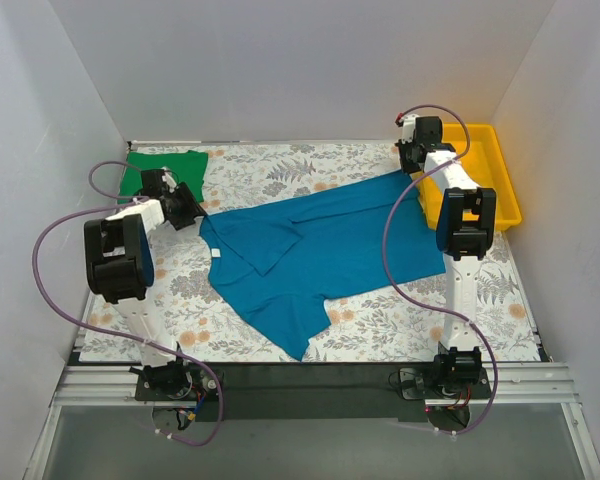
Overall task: Fold and stack the t-shirts
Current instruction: Fold the tshirt
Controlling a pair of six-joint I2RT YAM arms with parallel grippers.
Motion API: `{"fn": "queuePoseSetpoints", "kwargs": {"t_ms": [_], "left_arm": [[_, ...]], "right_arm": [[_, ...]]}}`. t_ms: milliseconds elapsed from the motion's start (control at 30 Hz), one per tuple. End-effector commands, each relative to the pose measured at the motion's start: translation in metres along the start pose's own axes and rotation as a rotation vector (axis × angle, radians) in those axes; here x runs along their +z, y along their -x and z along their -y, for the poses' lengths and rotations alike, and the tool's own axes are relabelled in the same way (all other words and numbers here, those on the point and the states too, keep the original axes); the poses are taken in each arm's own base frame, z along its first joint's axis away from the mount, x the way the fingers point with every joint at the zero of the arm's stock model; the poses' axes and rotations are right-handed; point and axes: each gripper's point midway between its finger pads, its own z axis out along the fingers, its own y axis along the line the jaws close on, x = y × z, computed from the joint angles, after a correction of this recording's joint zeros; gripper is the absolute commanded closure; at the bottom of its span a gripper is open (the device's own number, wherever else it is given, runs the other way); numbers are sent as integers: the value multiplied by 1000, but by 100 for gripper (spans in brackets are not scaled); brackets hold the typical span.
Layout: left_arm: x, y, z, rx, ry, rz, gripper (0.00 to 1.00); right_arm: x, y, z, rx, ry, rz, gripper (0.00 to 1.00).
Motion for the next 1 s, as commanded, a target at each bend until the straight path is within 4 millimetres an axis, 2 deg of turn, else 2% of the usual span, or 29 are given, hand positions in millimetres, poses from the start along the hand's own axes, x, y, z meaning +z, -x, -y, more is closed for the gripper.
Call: {"fn": "queuePoseSetpoints", "kwargs": {"t_ms": [0,33,67,100,167,267,300,333,400,433,467,600,633,667,700,800,833,867,933,967], "left_arm": [[1,1,12,63,-1,-4,55],[3,-1,14,70,0,-8,55],[4,-3,15,74,2,-11,55],[6,-4,15,80,6,-12,55],[8,-5,15,86,14,-15,55],[13,-6,13,86,43,-19,56],[15,-5,13,87,46,-19,57],[16,-5,12,87,50,-23,58],[21,-8,9,84,68,-36,60],[22,-7,9,87,74,-33,65],[23,-9,7,85,83,-43,67],[27,-15,3,92,100,-62,87],[27,-15,2,91,101,-63,95],[27,-15,1,95,109,-60,99],[27,-14,0,97,115,-57,100],[26,-7,-2,104,138,-36,100],[25,-5,-4,104,152,-29,100],[25,0,-4,105,161,-17,100],[23,7,-9,111,199,8,100],[23,9,-11,110,213,13,100]], "right_arm": [[-4,34,22,-2,-83,98,99],[-4,35,22,-3,-79,101,98],[-6,37,21,-3,-76,105,92],[-7,37,20,-5,-70,106,75],[-14,43,13,-9,-36,125,53],[-28,55,4,-30,-2,153,44],[-31,57,-3,-42,31,161,43],[-43,67,-8,-53,46,186,43],[-48,63,-26,-70,117,185,41],[-61,72,-33,-83,147,210,40],[-66,72,-42,-92,185,218,39],[-89,72,-89,-135,360,246,36],[-95,69,-97,-136,384,241,36],[-99,69,-104,-140,404,243,36],[-103,66,-116,-144,441,238,36],[-119,61,-136,-150,503,234,35],[-130,64,-142,-159,517,245,35],[-132,55,-147,-156,533,228,35],[-150,55,-155,-167,561,240,35],[-152,47,-157,-171,574,230,35]]}}
